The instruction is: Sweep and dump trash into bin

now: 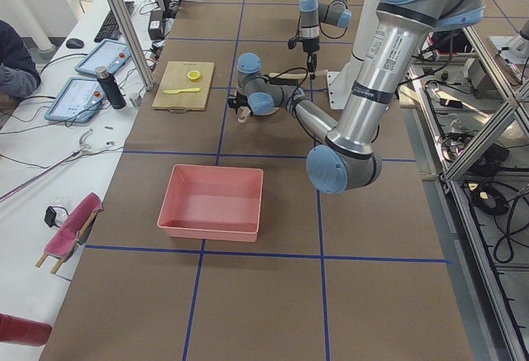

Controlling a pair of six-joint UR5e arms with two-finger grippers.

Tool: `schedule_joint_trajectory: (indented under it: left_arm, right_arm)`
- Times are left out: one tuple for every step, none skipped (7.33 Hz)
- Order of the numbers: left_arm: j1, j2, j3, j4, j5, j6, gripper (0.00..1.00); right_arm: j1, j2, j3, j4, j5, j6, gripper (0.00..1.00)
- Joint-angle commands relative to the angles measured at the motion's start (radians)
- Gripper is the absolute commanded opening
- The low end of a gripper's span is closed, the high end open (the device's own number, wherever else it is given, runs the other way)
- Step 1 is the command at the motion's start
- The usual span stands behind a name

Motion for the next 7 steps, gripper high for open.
schedule_joint_trajectory:
  left_arm:
    - [-0.003, 0.000, 0.001, 0.000, 0.000, 0.007, 0.53]
    - [-0.006, 0.000, 0.001, 0.000, 0.000, 0.007, 0.53]
    - [-0.008, 0.000, 0.001, 0.000, 0.000, 0.007, 0.53]
    - [-0.008, 0.000, 0.001, 0.000, 0.000, 0.007, 0.53]
    - [-0.008, 0.000, 0.001, 0.000, 0.000, 0.007, 0.53]
    - [-0.008, 0.000, 0.001, 0.000, 0.000, 0.007, 0.53]
    - [-0.008, 0.000, 0.001, 0.000, 0.000, 0.007, 0.53]
  right_arm:
    - [0.012, 0.014, -0.029, 0.051, -0.011, 0.015, 0.00]
    - [0.024, 0.020, -0.035, 0.085, -0.011, 0.027, 0.00]
    - [0.032, 0.030, -0.067, 0.137, -0.013, 0.041, 0.00]
    - [0.032, 0.046, -0.119, 0.192, -0.032, 0.044, 0.00]
    - [0.032, 0.064, -0.154, 0.230, -0.043, 0.053, 0.00]
    - [0.041, 0.070, -0.158, 0.237, -0.043, 0.056, 0.00]
    - [0.047, 0.072, -0.158, 0.252, -0.045, 0.077, 0.00]
